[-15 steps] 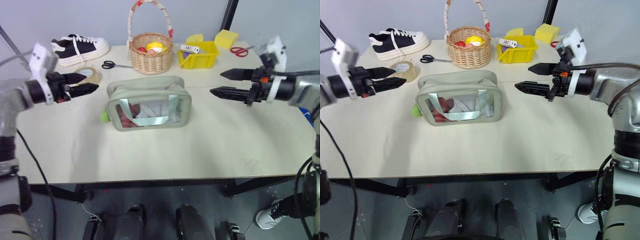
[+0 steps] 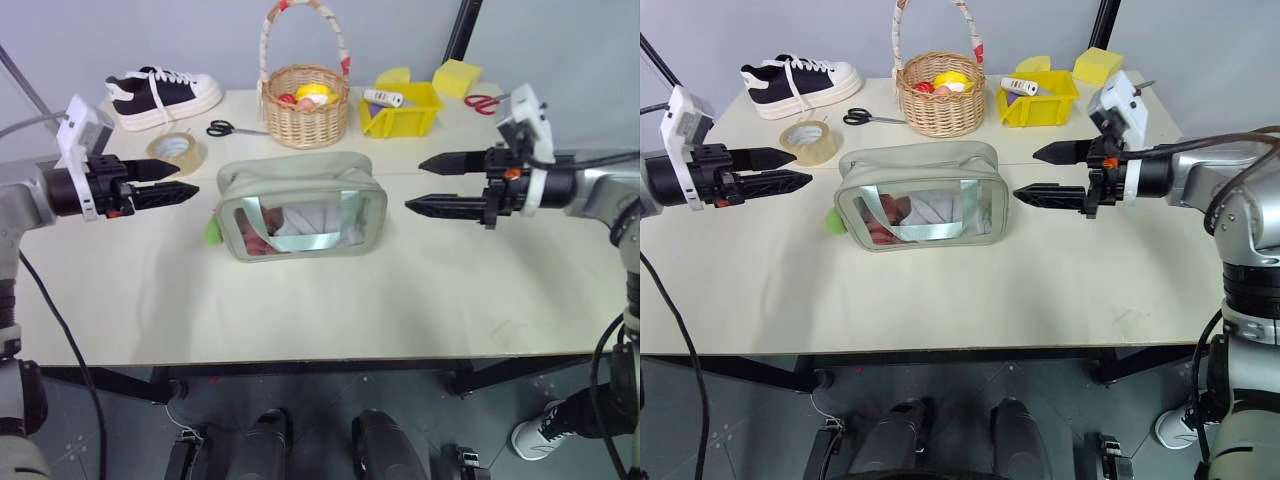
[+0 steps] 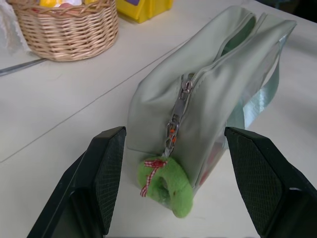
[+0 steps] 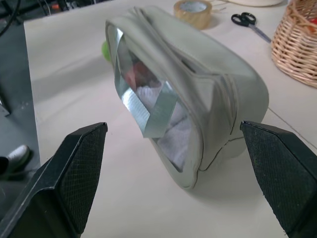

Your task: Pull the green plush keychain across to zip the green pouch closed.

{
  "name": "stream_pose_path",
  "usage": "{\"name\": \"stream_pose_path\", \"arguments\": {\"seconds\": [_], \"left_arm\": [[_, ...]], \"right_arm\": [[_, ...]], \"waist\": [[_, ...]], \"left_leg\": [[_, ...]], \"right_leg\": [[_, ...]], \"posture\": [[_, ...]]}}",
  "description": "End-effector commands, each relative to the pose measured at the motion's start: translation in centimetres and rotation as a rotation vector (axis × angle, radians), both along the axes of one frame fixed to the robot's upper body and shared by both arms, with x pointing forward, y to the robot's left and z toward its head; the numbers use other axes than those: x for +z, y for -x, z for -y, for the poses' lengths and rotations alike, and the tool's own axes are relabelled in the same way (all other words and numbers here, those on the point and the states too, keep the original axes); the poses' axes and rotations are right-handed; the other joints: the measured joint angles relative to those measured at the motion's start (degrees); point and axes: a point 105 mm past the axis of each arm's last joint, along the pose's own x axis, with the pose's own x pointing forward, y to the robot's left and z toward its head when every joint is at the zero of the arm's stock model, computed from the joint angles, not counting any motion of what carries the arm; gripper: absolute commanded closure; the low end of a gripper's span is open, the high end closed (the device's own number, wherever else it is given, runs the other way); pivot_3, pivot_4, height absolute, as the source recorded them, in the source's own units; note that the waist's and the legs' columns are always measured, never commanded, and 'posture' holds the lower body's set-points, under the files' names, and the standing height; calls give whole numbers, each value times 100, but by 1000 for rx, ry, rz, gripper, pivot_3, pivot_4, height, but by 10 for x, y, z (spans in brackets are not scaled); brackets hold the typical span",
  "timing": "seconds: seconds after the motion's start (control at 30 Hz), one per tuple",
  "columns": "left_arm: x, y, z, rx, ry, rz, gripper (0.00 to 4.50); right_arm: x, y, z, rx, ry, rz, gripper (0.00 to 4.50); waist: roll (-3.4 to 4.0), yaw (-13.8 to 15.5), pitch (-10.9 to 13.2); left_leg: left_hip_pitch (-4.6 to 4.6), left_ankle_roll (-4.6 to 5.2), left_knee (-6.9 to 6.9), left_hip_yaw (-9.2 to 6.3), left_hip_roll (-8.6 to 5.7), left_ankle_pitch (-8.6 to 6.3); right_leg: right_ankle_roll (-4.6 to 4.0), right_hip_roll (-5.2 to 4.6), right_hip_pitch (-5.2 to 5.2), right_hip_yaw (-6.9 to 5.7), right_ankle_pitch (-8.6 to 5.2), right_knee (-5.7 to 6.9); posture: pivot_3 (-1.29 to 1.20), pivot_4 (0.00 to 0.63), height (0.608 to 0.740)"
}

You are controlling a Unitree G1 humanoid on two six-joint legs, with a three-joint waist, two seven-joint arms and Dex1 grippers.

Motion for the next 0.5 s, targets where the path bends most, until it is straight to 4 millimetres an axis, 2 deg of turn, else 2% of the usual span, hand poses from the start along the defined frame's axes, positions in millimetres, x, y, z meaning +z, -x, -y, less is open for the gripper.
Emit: {"name": "stream_pose_path", "arguments": {"seconds": [0.03,0.23,0.47,0.5], "left_arm": [[19,4,-4,15,-9,72,1086],[14,0,-4,35,-17,80,1086],[15,0,-1,43,10,83,1086],[15,0,0,42,11,83,1086]], "right_arm": [[18,-6,-18,44,7,129,32],[15,-23,-52,110,13,181,32],[-1,-36,-62,134,36,184,32],[-3,-40,-62,126,44,188,263]], "waist": [[1,-26,0],[0,-62,0],[0,-47,0],[0,-51,0]], "left_leg": [[0,0,0,0,1,0],[-1,0,0,-1,0,0],[-4,0,3,-2,-1,0],[-3,0,3,-2,-1,0]], "right_leg": [[0,1,-1,0,0,1],[0,1,-3,0,0,2],[0,0,-4,0,1,2],[0,0,-4,-1,1,3]], "posture": [[0,150,740],[0,150,740],[0,150,740],[0,150,740]]}}
